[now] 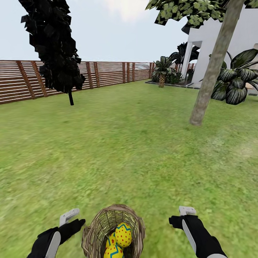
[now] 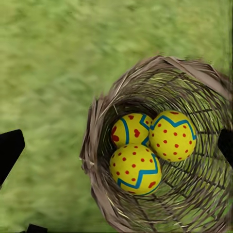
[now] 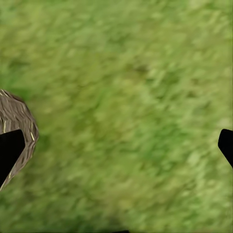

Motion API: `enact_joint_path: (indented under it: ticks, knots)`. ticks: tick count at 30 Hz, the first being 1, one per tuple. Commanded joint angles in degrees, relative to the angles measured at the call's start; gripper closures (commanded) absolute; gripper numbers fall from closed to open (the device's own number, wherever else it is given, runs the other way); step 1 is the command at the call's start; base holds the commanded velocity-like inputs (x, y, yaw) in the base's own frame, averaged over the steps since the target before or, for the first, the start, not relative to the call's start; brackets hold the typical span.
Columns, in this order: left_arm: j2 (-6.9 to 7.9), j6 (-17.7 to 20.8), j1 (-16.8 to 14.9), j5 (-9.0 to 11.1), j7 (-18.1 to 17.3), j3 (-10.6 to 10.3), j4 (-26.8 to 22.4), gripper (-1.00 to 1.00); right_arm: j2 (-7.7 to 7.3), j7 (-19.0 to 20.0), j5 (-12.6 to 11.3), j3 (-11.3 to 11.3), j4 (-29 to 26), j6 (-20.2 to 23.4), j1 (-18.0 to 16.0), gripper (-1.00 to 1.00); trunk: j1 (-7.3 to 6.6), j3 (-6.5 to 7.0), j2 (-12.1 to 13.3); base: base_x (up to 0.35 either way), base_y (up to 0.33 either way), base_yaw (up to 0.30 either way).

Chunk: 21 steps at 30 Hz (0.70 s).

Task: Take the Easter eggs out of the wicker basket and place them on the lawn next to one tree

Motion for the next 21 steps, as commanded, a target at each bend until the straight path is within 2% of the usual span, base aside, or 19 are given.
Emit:
enact_joint_path:
  ticks: [1, 6, 10, 14, 21]
  knots:
    - [-0.05, 0.44, -0.25, 0.59, 0.45, 0.06, -0.86, -1.0, 0.01, 0.03, 0.29, -0.05, -0.08, 0.31, -0.03, -1.0, 0.22, -0.24, -0.45, 0.0, 0.0, 0.0]
    - [-0.14, 0.59, -1.11, 0.67, 0.45, -0.1, -1.74, -1.0, 0.06, 0.03, 0.3, -0.04, -0.08, 0.31, -0.03, -1.0, 0.66, -0.6, -1.25, 0.0, 0.0, 0.0]
    - [-0.16, 0.5, -1.32, 0.57, 0.5, -0.14, -1.47, -1.0, 0.08, 0.03, 0.31, 0.01, -0.08, 0.31, -0.03, -1.0, 1.54, -1.32, -2.85, 0.0, 0.0, 0.0]
    - [-0.02, 0.39, -1.37, 0.52, 0.53, 0.04, -0.61, -1.0, 0.08, 0.03, 0.31, 0.02, -0.08, 0.31, -0.03, -1.0, 1.54, -1.32, -2.85, 0.0, 0.0, 0.0]
    - [0.1, 0.18, -1.38, 0.43, 0.62, 0.28, 1.24, -1.0, 0.01, 0.16, 0.38, 0.02, -0.4, 0.38, -0.03, -1.0, 3.08, -2.58, -5.66, 0.0, 0.0, 0.0]
